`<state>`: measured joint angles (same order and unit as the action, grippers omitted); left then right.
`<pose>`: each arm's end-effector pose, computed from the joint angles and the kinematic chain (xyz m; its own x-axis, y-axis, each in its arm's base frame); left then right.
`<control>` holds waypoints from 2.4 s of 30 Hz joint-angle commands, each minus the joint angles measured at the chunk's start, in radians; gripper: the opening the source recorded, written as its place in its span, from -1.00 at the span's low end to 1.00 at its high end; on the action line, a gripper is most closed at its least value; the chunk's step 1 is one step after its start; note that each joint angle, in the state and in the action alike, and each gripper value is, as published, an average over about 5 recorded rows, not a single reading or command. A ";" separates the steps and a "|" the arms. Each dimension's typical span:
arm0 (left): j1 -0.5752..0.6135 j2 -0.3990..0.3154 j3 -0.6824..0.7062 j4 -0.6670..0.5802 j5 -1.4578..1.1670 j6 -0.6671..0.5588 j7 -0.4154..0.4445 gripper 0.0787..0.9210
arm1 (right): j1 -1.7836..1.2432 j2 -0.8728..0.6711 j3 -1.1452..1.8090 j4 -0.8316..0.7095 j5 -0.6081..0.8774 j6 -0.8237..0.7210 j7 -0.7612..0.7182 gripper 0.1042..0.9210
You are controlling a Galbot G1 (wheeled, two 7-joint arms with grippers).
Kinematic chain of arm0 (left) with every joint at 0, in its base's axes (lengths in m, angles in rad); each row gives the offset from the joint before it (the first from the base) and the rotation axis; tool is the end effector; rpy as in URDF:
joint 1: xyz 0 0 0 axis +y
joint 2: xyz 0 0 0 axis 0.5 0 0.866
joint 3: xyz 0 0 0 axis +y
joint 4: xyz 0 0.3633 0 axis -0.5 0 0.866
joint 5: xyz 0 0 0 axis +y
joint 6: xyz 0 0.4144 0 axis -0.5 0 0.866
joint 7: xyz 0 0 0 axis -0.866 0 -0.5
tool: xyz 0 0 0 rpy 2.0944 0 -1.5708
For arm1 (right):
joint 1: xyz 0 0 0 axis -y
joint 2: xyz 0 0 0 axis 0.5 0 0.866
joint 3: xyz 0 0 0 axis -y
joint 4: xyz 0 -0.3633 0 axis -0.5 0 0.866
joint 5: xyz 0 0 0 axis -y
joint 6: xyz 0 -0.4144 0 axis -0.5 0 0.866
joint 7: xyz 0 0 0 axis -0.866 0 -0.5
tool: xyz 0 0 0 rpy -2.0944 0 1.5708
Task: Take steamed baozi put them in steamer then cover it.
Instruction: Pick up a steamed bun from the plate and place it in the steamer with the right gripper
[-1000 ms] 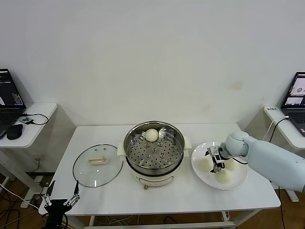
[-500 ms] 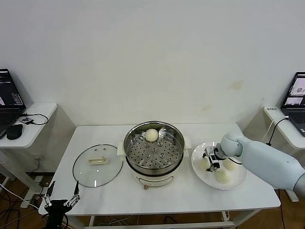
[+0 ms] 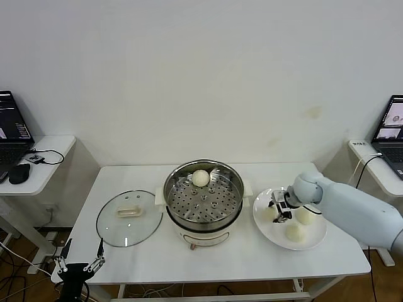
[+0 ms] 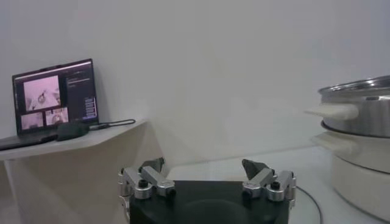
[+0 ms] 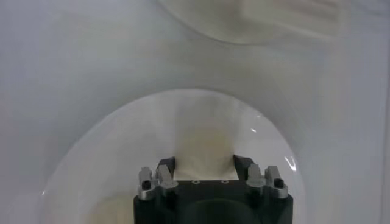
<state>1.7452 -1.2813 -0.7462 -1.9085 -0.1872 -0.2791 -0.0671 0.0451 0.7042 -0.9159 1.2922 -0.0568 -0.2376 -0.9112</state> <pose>0.1688 0.1473 -0.3921 -0.9922 -0.1227 0.0208 -0.1168 0.9755 0.1862 0.5655 -0.1080 -0.2346 -0.2918 -0.1372 0.9466 -0.9432 -0.1230 -0.3086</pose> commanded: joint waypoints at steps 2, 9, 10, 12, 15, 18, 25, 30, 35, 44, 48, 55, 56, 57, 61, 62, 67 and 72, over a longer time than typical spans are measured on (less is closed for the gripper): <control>-0.006 0.005 0.005 -0.002 -0.004 0.000 0.000 0.77 | 0.256 -0.104 -0.119 0.117 0.114 -0.018 -0.015 0.22; -0.013 0.020 0.007 -0.005 -0.011 0.002 0.001 0.77 | 0.612 -0.095 -0.317 0.199 0.275 -0.046 -0.022 0.23; -0.013 0.023 0.007 -0.005 -0.013 0.002 0.001 0.77 | 0.654 -0.081 -0.341 0.207 0.299 -0.052 -0.020 0.23; -0.015 0.028 0.007 -0.006 -0.016 0.002 0.001 0.77 | 0.724 -0.045 -0.379 0.222 0.352 -0.066 -0.013 0.24; -0.017 0.031 0.007 -0.005 -0.018 0.002 0.001 0.77 | 0.778 0.021 -0.406 0.241 0.425 -0.096 0.011 0.24; -0.017 0.031 0.007 -0.005 -0.019 0.001 0.001 0.77 | 0.787 0.096 -0.416 0.261 0.506 -0.136 0.048 0.25; -0.015 0.025 0.001 -0.005 -0.021 0.001 0.001 0.77 | 0.691 0.272 -0.399 0.238 0.615 -0.222 0.133 0.28; -0.011 0.020 -0.013 -0.011 -0.025 0.003 0.001 0.77 | 0.606 0.406 -0.401 0.164 0.634 -0.254 0.161 0.28; -0.007 0.010 -0.023 -0.015 -0.025 0.003 0.001 0.77 | 0.521 0.484 -0.393 0.114 0.626 -0.285 0.176 0.28; -0.003 0.003 -0.035 -0.012 -0.028 0.000 0.000 0.77 | 0.401 0.558 -0.378 0.013 0.573 -0.305 0.198 0.28; -0.004 0.002 -0.035 -0.009 -0.028 0.000 0.000 0.77 | 0.377 0.579 -0.372 -0.012 0.566 -0.311 0.207 0.28; -0.006 0.007 -0.040 -0.005 -0.029 -0.002 0.001 0.77 | 0.354 0.610 -0.360 -0.049 0.551 -0.311 0.214 0.28; -0.006 0.007 -0.041 -0.005 -0.029 -0.002 0.001 0.77 | 0.352 0.613 -0.358 -0.053 0.551 -0.311 0.216 0.28; -0.007 0.007 -0.041 -0.005 -0.029 -0.002 0.001 0.77 | 0.350 0.616 -0.356 -0.057 0.551 -0.310 0.217 0.28; -0.009 0.007 -0.040 -0.003 -0.029 -0.002 0.001 0.77 | 0.346 0.621 -0.350 -0.066 0.552 -0.310 0.219 0.28; -0.010 0.007 -0.040 -0.003 -0.029 -0.002 0.001 0.77 | 0.345 0.621 -0.350 -0.066 0.551 -0.311 0.220 0.28; -0.013 0.004 -0.036 -0.004 -0.028 -0.001 0.001 0.77 | 0.353 0.616 -0.342 -0.064 0.553 -0.311 0.222 0.35; -0.012 0.001 -0.033 -0.009 -0.026 0.000 0.001 0.77 | 0.394 0.580 -0.324 -0.024 0.557 -0.307 0.192 0.65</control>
<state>1.7322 -1.2798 -0.7799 -1.9138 -0.2146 -0.2803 -0.0666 0.4183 1.2950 -1.2515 1.2524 0.5006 -0.5433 -0.6991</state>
